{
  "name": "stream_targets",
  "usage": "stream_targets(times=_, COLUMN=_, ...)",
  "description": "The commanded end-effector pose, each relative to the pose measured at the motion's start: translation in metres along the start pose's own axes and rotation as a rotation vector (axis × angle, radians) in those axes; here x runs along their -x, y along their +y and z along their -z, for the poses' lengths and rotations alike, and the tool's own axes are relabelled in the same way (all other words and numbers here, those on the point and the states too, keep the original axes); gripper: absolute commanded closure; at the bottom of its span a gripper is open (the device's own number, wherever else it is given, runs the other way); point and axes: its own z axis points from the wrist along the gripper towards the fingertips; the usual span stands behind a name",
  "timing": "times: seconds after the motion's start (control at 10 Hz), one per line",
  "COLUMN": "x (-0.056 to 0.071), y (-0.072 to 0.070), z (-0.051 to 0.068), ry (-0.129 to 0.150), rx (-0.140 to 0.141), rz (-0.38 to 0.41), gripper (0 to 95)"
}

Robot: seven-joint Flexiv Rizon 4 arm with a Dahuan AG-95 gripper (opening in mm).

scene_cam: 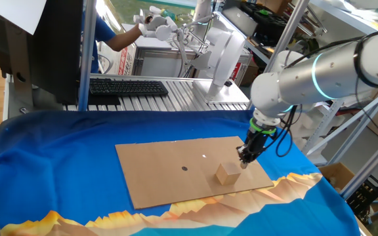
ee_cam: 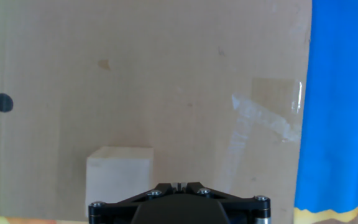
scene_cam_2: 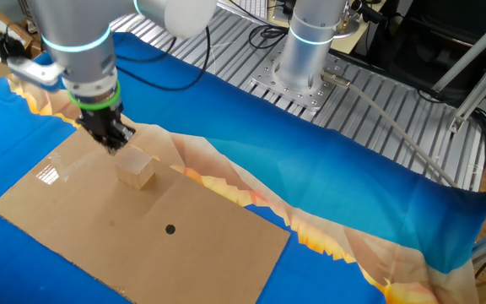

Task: Use the gripper to push the small block from left to right

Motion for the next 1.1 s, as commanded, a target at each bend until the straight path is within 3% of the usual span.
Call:
stream_targets(times=0.1, x=-0.0006, y=0.0017, z=-0.0068, ry=-0.007, rx=0.004, rz=-0.001, gripper=95.0)
stream_targets(times=0.3, x=-0.0032, y=0.0025, z=-0.0128, ry=-0.018, rx=0.012, rz=-0.012, gripper=95.0)
stream_targets(times=1.1, x=-0.0062, y=0.0042, z=-0.0156, ry=-0.036, rx=0.023, rz=-0.031, gripper=95.0)
